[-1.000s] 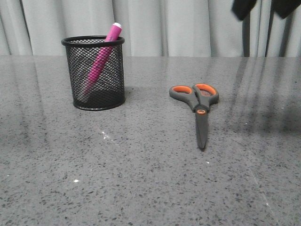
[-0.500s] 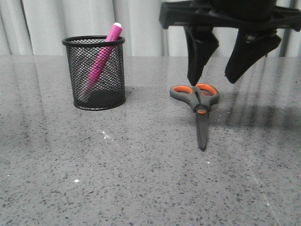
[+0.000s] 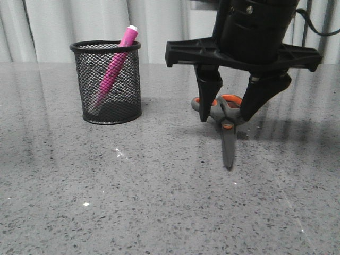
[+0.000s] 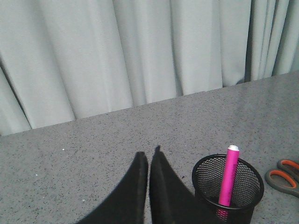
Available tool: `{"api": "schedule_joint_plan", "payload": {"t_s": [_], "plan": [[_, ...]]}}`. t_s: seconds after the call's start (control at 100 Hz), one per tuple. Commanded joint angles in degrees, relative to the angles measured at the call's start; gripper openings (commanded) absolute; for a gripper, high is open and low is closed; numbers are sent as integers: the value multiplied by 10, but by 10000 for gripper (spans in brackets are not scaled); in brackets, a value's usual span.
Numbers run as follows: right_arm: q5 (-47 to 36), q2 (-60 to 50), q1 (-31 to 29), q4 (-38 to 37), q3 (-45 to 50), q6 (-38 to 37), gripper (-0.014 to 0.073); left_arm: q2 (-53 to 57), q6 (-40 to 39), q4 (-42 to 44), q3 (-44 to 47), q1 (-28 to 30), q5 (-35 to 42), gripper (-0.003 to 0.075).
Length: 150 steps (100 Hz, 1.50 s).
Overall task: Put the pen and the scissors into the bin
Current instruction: 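Lower the right gripper onto the scissors and grasp them by the blades, then lift the scissors with the right gripper and carry them over the cup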
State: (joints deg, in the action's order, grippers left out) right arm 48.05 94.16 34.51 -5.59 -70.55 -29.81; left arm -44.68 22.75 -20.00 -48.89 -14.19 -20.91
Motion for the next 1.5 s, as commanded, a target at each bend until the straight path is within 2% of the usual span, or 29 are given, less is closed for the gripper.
{"api": "schedule_joint_plan", "payload": {"t_s": [0.0, 0.21, 0.92, 1.01, 1.29, 1.49], "plan": [[-24, -12, -2, -15, -19, -6, 382, 4, -7, -11, -15, 1, 43, -22], [-29, 2, -5, -60, -19, -42, 382, 4, -7, -11, -15, 1, 43, -22], [-29, 2, -8, -60, -19, -38, 370, 4, -7, -11, -15, 1, 43, -22], [-28, 2, -8, -60, -19, -38, 292, 4, -7, -11, -15, 1, 43, -22], [-28, 2, -8, -60, -19, -15, -70, 4, -7, -11, -15, 1, 43, -22], [-57, -19, -3, -62, -19, -15, -74, 4, -7, -11, -15, 1, 43, -22]]}}
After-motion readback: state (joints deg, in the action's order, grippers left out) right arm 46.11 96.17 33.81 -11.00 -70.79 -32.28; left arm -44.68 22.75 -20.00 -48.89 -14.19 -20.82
